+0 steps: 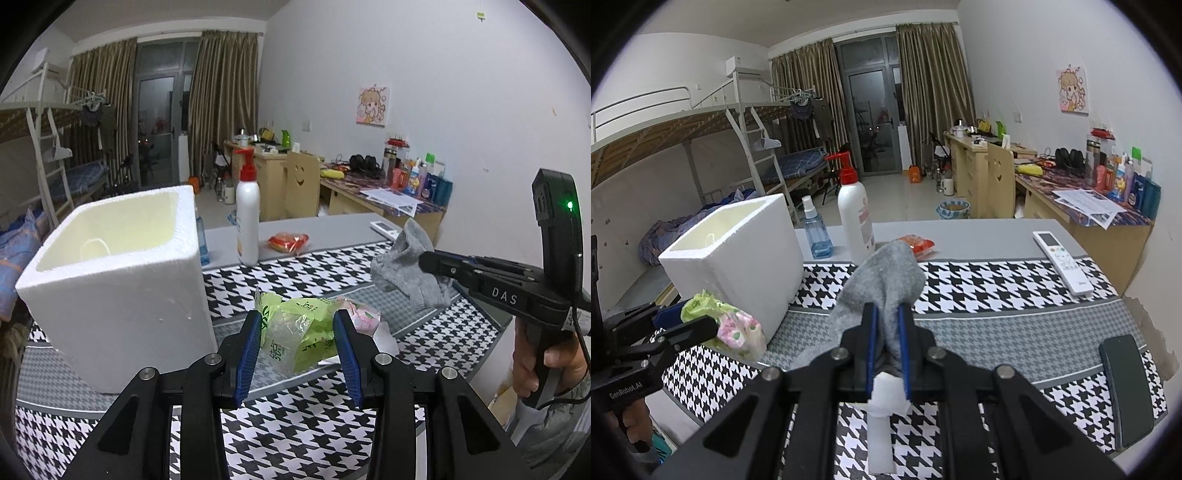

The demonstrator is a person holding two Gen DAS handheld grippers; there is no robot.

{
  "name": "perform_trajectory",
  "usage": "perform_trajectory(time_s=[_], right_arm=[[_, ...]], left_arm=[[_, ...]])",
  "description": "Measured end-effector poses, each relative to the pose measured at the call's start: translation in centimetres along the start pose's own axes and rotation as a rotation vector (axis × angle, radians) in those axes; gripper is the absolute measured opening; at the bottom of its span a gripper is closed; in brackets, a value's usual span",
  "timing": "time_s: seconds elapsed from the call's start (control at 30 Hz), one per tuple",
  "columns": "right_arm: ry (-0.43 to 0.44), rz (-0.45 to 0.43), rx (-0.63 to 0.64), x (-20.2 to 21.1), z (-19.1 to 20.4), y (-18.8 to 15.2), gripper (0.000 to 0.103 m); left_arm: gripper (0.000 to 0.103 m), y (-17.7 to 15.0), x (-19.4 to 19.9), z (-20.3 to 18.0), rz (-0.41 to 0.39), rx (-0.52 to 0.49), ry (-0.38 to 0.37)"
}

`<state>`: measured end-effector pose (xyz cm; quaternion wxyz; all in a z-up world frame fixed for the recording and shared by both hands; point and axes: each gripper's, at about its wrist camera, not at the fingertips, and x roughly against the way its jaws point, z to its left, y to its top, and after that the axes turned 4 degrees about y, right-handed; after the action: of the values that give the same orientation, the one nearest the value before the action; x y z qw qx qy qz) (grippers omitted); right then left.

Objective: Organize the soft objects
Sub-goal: 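Carry the green packet with the left tool while the right tool carries the sock to the box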

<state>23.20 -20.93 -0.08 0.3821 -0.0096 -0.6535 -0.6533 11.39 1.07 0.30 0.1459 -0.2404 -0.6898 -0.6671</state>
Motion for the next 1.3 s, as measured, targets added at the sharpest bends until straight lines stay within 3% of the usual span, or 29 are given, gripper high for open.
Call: perform_trajectory(time_s=[1.3], right_arm=[[0.118, -0.100, 0.087, 1.0, 3.8, 4.1, 0.015]], left_arm=[[0.042, 5.2, 3.5, 1.9, -0.186, -0.010, 0.115]])
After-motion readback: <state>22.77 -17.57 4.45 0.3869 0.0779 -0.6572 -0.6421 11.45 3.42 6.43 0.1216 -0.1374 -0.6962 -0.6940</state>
